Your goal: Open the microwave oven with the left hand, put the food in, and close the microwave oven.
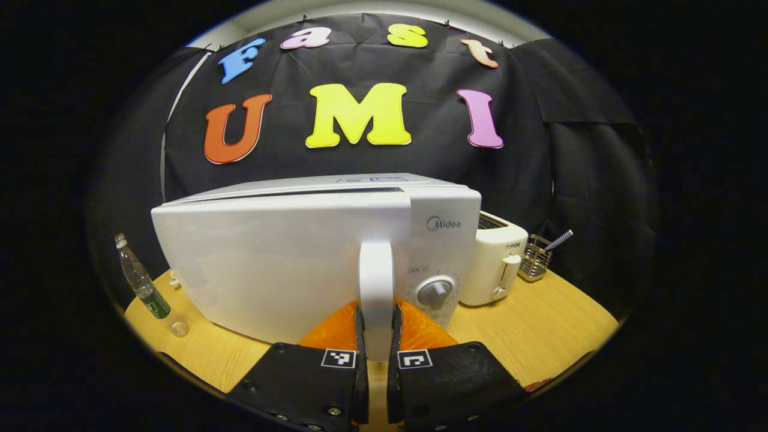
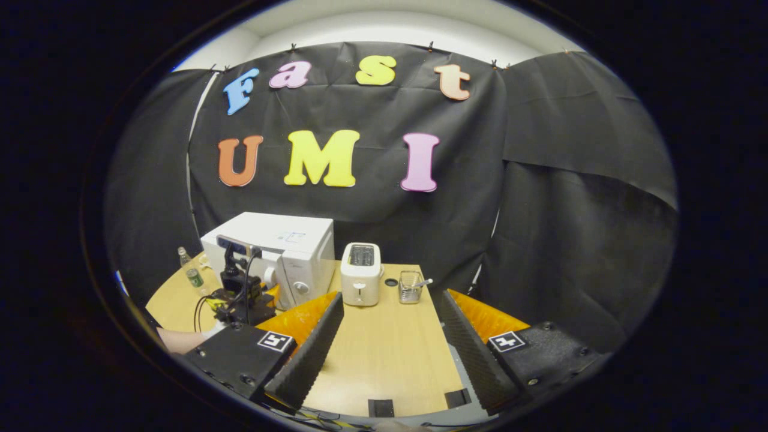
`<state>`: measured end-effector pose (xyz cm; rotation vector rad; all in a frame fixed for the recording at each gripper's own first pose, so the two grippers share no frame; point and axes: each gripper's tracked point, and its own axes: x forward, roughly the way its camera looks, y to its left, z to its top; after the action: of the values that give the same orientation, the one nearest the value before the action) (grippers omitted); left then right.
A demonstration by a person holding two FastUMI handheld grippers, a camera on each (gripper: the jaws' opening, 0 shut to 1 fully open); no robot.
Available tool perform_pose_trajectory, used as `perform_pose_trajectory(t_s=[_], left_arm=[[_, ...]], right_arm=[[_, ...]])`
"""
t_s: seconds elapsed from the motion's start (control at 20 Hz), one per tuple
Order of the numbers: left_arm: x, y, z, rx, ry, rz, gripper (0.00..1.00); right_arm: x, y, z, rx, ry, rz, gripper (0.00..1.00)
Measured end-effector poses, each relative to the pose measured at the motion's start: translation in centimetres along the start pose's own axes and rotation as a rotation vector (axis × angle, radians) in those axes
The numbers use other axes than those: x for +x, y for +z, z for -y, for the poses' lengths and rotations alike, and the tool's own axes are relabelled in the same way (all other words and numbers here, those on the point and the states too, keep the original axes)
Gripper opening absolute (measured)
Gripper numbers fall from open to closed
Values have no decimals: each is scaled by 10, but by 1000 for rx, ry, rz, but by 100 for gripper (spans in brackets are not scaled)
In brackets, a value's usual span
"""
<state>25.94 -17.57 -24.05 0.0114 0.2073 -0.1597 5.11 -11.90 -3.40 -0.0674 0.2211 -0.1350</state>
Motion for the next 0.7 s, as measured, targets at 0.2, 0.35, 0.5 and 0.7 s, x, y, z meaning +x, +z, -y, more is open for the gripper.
perform_pose_trajectory(t_s=[0.2, 0.35, 0.5, 0.7], left_arm=[[-53, -18, -16, 19, -37, -18, 12], [-85, -26, -30, 22, -58, -45, 13], [-114, -36, -49, 47, -30, -56, 16], [-150, -46, -88, 99, 74, -82, 28]], right_arm=[[0, -9, -27, 1, 55, -14, 100], [-3, -14, -53, 27, 110, -25, 100], [-12, -21, -77, 18, 152, -34, 100], [-24, -26, -110, 6, 204, -35, 100]])
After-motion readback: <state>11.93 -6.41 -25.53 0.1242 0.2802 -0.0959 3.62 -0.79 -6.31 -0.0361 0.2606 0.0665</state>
